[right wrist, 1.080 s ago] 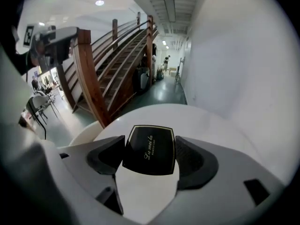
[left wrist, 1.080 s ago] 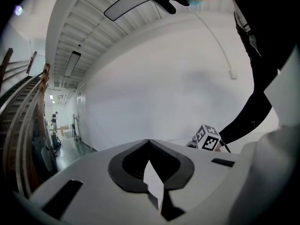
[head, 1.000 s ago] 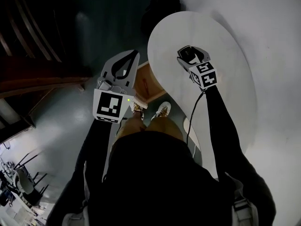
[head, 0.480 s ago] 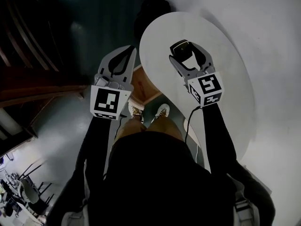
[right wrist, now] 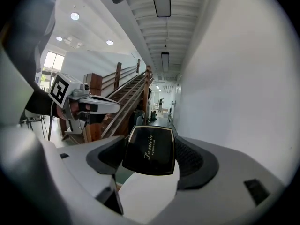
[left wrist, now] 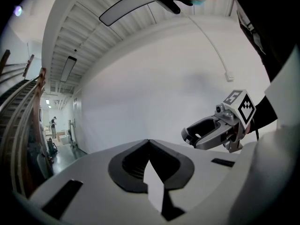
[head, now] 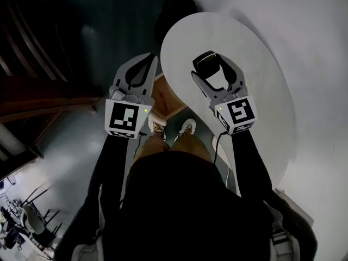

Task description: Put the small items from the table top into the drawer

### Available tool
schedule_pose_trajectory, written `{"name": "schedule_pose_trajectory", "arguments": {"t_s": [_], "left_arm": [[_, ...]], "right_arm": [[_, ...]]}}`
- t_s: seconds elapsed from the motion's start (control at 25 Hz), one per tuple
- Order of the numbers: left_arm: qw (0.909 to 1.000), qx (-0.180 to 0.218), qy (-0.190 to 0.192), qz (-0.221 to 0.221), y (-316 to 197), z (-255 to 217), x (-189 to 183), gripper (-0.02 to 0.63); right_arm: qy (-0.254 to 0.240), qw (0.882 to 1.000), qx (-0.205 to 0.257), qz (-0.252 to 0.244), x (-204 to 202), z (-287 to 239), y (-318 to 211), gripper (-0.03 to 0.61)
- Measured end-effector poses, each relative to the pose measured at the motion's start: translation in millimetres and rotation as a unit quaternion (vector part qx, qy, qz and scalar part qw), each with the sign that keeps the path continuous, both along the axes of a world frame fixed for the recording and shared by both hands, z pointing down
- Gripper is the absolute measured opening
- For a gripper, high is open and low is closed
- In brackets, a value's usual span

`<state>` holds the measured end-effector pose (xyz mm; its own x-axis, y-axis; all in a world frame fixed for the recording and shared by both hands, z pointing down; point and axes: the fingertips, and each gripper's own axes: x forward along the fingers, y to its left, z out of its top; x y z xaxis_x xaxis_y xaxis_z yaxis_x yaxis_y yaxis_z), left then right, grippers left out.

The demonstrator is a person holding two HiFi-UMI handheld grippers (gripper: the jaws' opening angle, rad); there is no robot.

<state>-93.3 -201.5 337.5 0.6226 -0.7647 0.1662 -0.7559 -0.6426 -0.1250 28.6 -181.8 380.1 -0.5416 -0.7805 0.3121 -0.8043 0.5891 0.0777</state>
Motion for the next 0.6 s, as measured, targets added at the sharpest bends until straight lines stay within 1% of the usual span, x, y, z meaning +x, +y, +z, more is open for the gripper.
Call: {"name": "schedule_pose_trajectory", "arguments": {"t_s": [0.16, 0.4, 0.6], "left_arm": [[0.9998, 0.004, -0.007, -0.016, 5.5, 3.2, -12.9, 0.014], [0.9987, 0.009, -0.020, -0.045, 16.0, 10.4, -35.8, 0.014], [0.9980, 0.006, -0.018, -0.060, 23.3, 16.9, -51.4, 0.014]], "right_arm": [[0.001, 1.000, -0.003, -0.021, -15.5, 6.8, 2.1, 0.353], [-0.011, 0.999, -0.007, -0.052, -43.4, 18.1, 5.0, 0.353], [-0.012, 0.997, -0.018, -0.068, -63.0, 30.5, 10.0, 0.353]]}}
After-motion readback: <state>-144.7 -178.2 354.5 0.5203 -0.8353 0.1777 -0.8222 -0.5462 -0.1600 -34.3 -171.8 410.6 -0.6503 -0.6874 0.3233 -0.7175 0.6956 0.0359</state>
